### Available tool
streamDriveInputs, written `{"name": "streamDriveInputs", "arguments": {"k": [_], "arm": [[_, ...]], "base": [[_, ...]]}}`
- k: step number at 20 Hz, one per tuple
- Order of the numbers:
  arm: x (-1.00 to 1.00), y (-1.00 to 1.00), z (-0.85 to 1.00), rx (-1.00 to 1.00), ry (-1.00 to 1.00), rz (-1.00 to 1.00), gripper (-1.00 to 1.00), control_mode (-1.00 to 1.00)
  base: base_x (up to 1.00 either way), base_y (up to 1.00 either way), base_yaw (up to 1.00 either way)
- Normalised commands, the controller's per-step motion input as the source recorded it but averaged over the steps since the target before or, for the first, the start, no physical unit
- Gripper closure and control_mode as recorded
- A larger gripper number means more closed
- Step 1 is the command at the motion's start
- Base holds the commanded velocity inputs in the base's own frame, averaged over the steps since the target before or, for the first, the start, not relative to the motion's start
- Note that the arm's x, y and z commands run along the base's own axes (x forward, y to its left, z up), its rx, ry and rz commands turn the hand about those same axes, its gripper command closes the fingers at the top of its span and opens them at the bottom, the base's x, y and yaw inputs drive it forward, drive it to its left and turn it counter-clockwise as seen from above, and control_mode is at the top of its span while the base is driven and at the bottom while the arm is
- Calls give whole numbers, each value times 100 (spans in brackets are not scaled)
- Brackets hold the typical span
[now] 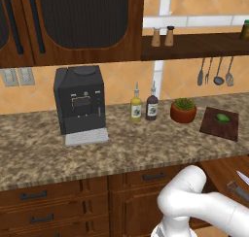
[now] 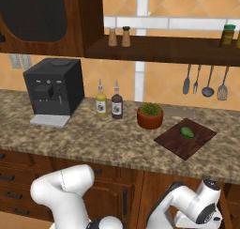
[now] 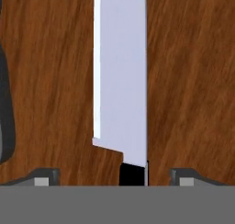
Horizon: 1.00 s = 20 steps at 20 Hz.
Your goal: Place the appropriate cutting tool for cutting the avocado skin on the cutting board.
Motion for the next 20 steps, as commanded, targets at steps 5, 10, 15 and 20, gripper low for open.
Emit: {"name": "streamDriveInputs", "arguments": {"k": [5,10,15,20], "arm": [[8,0,-41,-1,0,5,-100,-100],[-2,19,-70,0,-3,6,100,-100],[-6,24,-46,0,-4,1,100,-100],[-24,19,0,0,-1,1,100,-100]], "base": [[0,0,0],[0,0,0],[0,0,0],[0,0,0]]}}
